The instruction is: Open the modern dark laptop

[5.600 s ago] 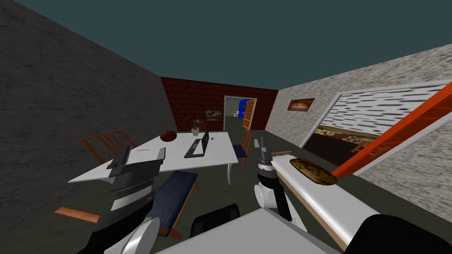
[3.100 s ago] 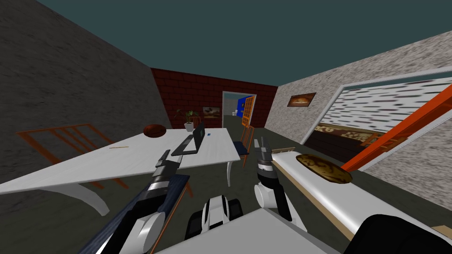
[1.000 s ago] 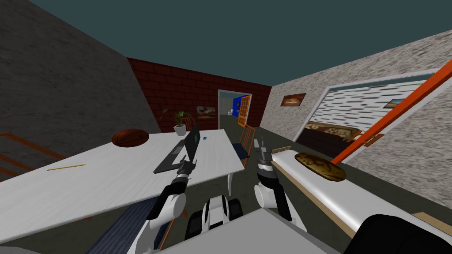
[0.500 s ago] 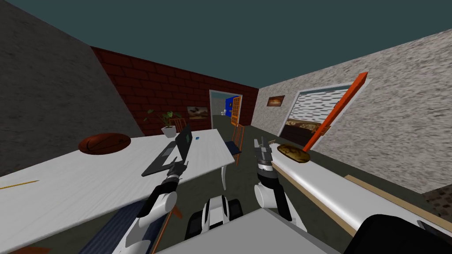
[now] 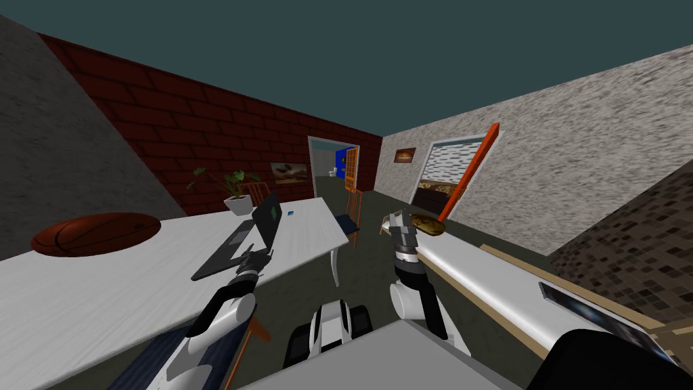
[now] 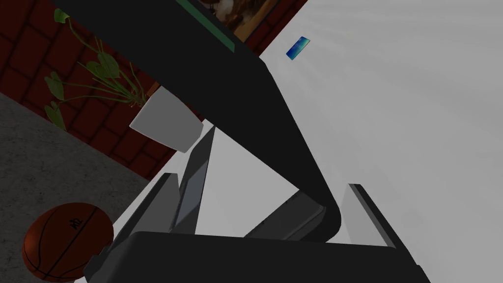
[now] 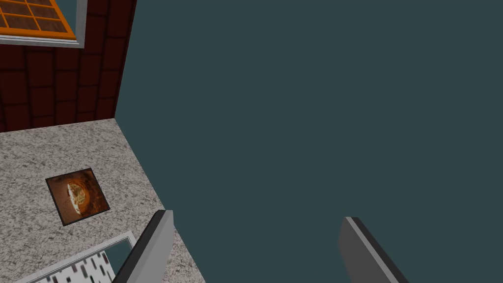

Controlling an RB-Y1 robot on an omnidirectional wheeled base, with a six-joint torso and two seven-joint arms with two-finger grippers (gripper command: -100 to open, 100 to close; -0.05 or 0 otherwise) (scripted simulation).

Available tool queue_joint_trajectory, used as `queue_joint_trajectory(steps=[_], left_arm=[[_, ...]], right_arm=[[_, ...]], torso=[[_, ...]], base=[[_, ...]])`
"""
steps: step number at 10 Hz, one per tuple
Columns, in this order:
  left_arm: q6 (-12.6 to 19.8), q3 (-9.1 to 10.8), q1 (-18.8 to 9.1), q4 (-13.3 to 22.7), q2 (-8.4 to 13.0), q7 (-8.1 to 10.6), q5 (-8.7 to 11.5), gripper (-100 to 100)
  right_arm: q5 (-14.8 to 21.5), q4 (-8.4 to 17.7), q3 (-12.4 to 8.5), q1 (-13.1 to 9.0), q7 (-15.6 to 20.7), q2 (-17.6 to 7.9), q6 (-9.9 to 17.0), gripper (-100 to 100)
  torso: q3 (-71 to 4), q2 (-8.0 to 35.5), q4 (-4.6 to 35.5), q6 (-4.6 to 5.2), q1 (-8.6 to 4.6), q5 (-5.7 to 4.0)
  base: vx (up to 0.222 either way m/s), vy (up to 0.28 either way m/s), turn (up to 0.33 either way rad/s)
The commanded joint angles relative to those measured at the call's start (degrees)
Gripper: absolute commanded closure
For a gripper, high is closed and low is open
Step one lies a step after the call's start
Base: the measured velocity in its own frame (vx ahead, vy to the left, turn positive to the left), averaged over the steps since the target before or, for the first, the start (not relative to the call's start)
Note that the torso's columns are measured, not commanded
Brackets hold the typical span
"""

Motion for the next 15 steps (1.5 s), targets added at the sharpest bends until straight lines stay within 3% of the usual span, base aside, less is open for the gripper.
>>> queue_joint_trajectory(steps=[1,2,3,4,6,7,9,10,12,13,15], left_arm=[[-0.84,3.73,-3.27,3.74,2.45,0.94,0.84,-100],[-0.84,4.62,-3.27,4.52,2.45,0.94,0.84,-100],[-1.37,6.93,-5.46,6.62,4.46,1.82,1.65,-100],[-1.37,8.2,-5.46,6.62,4.68,1.82,1.65,-100],[-1.37,8.2,-5.46,8.71,4.68,1.82,1.65,-100],[-1.91,10.93,-7.64,11.16,6.9,2.7,2.46,-100],[-1.91,11.78,-7.64,12.23,6.9,2.7,2.46,-100],[-2.44,14.58,-9.82,14.83,9.13,3.58,3.28,-100],[-2.44,15.36,-9.82,15.76,9.13,3.58,3.28,-100],[-2.97,18.25,-12.0,17.57,11.36,4.45,4.09,-100],[-2.97,18.93,-12.0,19.27,11.36,4.45,4.09,-100]], right_arm=[[0.0,0.0,-0.01,0.01,0.0,0.0,0.0,0],[0.0,0.0,0.0,-0.01,0.0,0.0,0.0,0],[0.0,0.0,0.0,0.0,0.0,0.0,0.0,0],[0.0,0.0,0.01,-0.01,0.0,0.0,0.0,0],[0.0,0.0,-0.01,0.02,0.0,0.0,0.0,0],[0.0,0.0,-0.01,0.02,0.0,-0.01,0.0,0],[0.0,0.0,0.0,0.0,0.0,0.0,0.0,0],[0.0,0.0,-0.01,0.02,0.0,0.0,0.0,0],[0.0,0.0,0.0,0.01,0.0,0.0,0.0,0],[0.0,0.0,-0.01,0.02,0.0,-0.01,0.0,0],[0.0,0.0,-0.01,0.01,0.0,-0.01,0.0,0]], torso=[[-0.06,-0.09,-0.02,-0.03,0.0,0.0],[0.0,0.04,0.04,0.1,-0.1,-0.03],[0.04,0.07,0.05,0.04,-0.08,-0.04],[0.11,0.22,0.09,0.03,-0.1,-0.06],[-0.1,-0.15,-0.04,-0.06,0.06,0.01],[-0.15,-0.21,-0.07,-0.02,0.11,0.03],[0.06,0.1,0.04,0.07,-0.1,-0.03],[0.01,0.01,0.01,-0.04,-0.04,-0.02],[0.04,0.07,0.04,0.01,-0.11,-0.06],[-0.01,0.0,0.0,-0.04,0.08,0.0],[0.03,0.07,0.05,0.02,-0.07,-0.05]], base=[[-0.08,-0.052,-0.323],[-0.094,-0.046,-0.251],[-0.134,-0.055,-0.351],[-0.096,-0.059,-0.254],[-0.014,-0.023,0.013],[-0.055,-0.027,-0.293],[-0.062,-0.037,-0.179],[-0.064,-0.078,-0.323],[-0.057,-0.047,-0.123],[-0.071,-0.054,-0.344],[-0.055,-0.038,-0.126]])
